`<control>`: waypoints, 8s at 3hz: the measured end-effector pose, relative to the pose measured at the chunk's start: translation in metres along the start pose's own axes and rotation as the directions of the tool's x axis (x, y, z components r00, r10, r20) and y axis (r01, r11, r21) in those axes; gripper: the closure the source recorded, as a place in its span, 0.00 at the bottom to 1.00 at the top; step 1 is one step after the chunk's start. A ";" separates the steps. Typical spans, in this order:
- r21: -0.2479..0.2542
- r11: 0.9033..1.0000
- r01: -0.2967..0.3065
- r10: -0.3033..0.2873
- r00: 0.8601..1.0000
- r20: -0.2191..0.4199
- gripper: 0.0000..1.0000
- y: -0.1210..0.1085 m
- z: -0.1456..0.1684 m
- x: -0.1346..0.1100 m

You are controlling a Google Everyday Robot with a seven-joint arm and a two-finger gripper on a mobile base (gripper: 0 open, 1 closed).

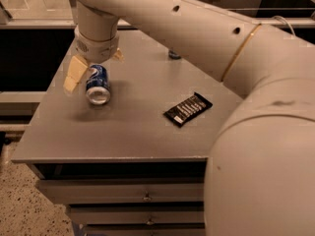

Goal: Place pepsi can upright

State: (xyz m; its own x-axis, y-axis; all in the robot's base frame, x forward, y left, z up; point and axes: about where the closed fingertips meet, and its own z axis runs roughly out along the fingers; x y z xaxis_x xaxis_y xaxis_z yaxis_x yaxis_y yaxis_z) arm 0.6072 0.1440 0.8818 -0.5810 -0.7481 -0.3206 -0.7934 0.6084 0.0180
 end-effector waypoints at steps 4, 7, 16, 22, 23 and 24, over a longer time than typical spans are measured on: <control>0.156 0.940 -0.302 0.326 0.931 -0.163 0.00 -0.026 0.031 -0.015; 0.190 0.913 -0.362 0.387 0.915 -0.115 0.47 -0.033 0.031 -0.021; 0.027 0.974 0.223 -0.135 0.487 0.863 1.00 0.017 -0.029 -0.073; 0.133 0.966 0.223 -0.220 0.435 0.873 0.00 -0.021 0.001 0.016; 0.149 0.969 0.195 -0.226 0.470 0.853 0.00 -0.067 -0.040 0.062; 0.176 0.974 0.146 -0.226 0.504 0.833 0.00 -0.113 -0.077 0.111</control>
Offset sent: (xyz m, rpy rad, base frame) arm 0.0362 -0.0001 -0.0146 -0.1292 0.1065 -0.2600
